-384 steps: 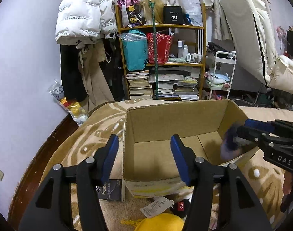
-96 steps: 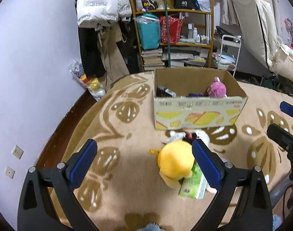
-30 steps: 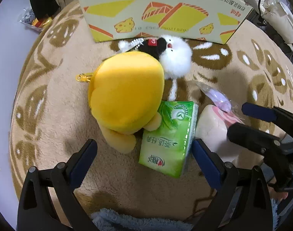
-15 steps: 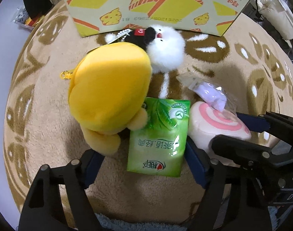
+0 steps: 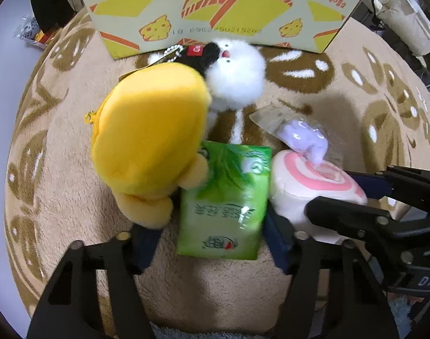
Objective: Organize soft objects
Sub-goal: 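Grasp the green tissue pack with the left gripper while the right gripper grasps the pink-swirl cake plush, then carry the green tissue pack and cake plush with both grippers over the box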
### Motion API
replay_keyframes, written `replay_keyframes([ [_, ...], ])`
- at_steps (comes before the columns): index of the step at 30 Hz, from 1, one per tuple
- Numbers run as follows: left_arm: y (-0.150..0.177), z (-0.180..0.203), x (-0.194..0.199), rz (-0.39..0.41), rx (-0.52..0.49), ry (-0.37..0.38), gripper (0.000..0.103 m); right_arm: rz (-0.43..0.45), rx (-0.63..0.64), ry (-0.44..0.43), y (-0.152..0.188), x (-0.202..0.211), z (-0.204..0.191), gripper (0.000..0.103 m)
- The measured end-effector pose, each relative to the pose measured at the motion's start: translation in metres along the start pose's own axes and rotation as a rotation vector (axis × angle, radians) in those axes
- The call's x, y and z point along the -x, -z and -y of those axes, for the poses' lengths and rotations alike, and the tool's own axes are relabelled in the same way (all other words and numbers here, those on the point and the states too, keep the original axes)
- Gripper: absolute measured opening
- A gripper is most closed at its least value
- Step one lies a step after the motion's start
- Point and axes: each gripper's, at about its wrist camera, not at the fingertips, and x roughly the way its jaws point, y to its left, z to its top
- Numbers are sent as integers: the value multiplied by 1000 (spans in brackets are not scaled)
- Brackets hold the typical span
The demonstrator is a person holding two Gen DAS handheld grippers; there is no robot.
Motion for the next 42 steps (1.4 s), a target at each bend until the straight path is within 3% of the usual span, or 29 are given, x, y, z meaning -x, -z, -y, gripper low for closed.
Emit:
replay_keyframes([
  [7,3,5,7,25,1,-4,52,30,55,44,3,8,-10,39],
  [12,9,2,16,37,8,-50,52,63,69,95,3,24,-11,39],
  [17,16,3,37,101,3,-81,52,106,75,133,7,38,-6,39],
  [25,27,8,86,312,-10,-173,52,214,115,179,7,72,-12,38],
  [34,30,-4,137,557,51,-158,52,375,151,240,3,107,-21,38],
  [42,27,-15,169,686,99,-205,52,513,170,274,-10,136,-21,38],
])
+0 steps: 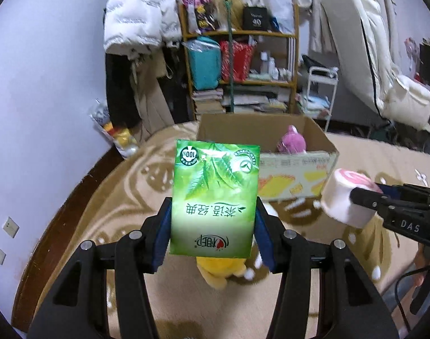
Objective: Organize soft objects
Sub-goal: 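Carry the green tissue pack and cake plush with both grippers over the box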
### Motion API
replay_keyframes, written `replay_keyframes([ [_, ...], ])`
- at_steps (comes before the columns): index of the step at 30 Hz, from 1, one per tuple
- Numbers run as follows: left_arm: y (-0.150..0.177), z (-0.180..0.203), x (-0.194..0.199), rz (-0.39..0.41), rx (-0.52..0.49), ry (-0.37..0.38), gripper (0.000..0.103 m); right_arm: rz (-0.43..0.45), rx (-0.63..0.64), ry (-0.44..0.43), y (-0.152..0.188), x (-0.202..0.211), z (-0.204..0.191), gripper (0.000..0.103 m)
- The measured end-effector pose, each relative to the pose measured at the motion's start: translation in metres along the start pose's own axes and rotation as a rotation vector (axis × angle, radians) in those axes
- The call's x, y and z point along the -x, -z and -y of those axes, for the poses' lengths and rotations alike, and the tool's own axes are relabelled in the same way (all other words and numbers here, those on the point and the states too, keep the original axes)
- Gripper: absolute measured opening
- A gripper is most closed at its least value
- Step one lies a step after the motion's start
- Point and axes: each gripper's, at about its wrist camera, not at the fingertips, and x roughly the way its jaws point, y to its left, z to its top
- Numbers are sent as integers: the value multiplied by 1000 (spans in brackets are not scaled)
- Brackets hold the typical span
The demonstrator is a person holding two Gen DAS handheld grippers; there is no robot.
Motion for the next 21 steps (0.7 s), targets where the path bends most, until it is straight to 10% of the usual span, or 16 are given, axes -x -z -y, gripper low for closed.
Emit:
replay_keyframes([
  [21,-82,-13,-41,130,-9,-59,52,199,71,61,-84,5,-5,38],
])
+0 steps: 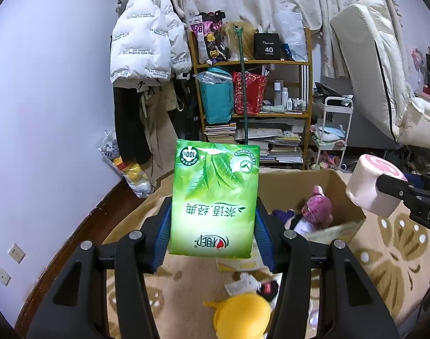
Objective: Organize soft objects
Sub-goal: 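Carry the green tissue pack and cake plush with both grippers over the box, then open both grippers to drop the tissue pack and cake plush in the box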
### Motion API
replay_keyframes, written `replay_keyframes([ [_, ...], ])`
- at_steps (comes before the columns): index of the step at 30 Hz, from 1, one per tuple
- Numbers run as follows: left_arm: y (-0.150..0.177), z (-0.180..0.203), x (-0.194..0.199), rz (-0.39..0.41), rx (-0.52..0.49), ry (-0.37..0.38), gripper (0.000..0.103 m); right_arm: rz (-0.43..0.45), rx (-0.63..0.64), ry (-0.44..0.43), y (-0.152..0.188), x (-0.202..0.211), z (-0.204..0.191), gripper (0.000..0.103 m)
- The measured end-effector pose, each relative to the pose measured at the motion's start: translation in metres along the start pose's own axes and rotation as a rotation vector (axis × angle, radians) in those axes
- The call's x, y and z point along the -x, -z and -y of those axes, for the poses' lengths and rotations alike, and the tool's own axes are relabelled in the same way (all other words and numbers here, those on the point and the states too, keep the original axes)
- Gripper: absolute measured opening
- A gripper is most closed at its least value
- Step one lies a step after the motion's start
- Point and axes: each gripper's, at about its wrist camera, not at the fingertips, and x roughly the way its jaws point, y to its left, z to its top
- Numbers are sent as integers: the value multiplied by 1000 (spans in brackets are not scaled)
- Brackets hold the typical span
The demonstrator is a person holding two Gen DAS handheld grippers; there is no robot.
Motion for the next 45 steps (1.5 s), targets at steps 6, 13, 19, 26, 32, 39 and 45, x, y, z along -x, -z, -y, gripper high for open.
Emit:
replay_keyframes([
  [6,-12,4,-27,-11,10,26,52,15,2,-10,-14,-17,4,38],
  [13,-19,9,-53,-6,-13,32,52,16,2,-4,-15,-37,10,38],
  [19,-7,9,-75,-35,16,35,52,14,-1,-12,-16,-42,12,38],
  [26,2,18,-94,-74,4,65,52,41,23,-52,-9,-55,5,38],
  [32,10,26,-99,-94,-33,69,52,28,41,-90,0,-66,-2,40],
  [39,17,30,-106,-125,-65,59,53,-12,42,-86,13,-78,-4,45],
  [45,21,30,-106,-133,-69,51,55,-16,36,-84,16,-78,-2,48],
])
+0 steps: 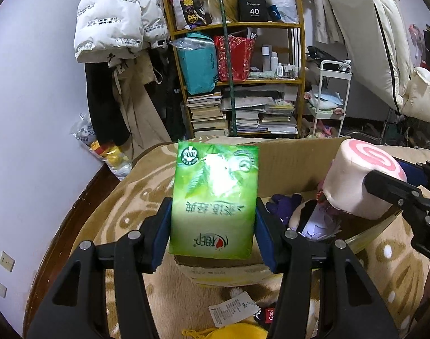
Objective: Organize soft objects
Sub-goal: 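Open both grippers to drop the tissue pack and cake plush in the box, then move both grippers back toward the yellow duck and bagged purple toy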
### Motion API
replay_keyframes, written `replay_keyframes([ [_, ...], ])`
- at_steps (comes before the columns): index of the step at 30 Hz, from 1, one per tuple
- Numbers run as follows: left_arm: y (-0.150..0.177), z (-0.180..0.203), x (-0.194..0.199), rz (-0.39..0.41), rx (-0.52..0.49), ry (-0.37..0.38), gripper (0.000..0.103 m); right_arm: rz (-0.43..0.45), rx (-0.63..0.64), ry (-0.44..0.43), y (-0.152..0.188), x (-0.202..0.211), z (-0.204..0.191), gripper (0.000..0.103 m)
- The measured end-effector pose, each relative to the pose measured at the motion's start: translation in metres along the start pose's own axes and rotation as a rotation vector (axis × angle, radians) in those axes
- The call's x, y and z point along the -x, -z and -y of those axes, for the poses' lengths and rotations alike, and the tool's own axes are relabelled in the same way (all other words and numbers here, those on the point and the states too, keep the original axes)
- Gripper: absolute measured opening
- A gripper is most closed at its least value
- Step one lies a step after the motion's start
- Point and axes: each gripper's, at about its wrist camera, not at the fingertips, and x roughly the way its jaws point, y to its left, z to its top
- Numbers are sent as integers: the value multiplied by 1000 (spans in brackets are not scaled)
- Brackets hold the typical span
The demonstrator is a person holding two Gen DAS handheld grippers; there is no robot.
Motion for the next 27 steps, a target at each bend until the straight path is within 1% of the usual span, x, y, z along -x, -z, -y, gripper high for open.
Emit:
replay_keyframes([
  [2,1,0,2,9,-2,-3,58,0,-1,1,1,0,0,48],
  [5,0,-3,7,7,16,9,67,0,1,-3,0,1,0,50],
  [8,1,-9,13,12,30,2,70,9,11,-2,1,4,-1,52],
  [10,1,-13,17,13,31,-11,75,24,13,-2,1,9,-2,57],
  [11,2,-15,19,13,35,-18,80,35,13,0,0,12,-3,60],
  [12,3,-17,21,12,39,-24,84,45,14,3,-1,15,-5,67],
  [13,4,-19,24,11,44,-30,85,56,16,7,-2,18,-6,70],
  [15,8,-24,31,12,52,-43,93,66,21,14,-4,23,-7,72],
  [16,9,-25,34,14,53,-52,95,66,21,18,-4,25,-7,73],
  [17,10,-27,38,15,53,-58,97,63,18,23,-5,28,-7,74],
  [19,12,-28,43,3,49,-48,97,64,6,25,-5,33,-7,87],
  [23,18,-30,56,-12,40,-56,97,67,-5,37,-2,47,-13,91],
  [25,21,-29,65,-10,29,-64,97,65,-4,38,2,55,-16,100],
  [27,25,-28,74,-7,18,-71,98,68,0,41,5,62,-19,103],
])
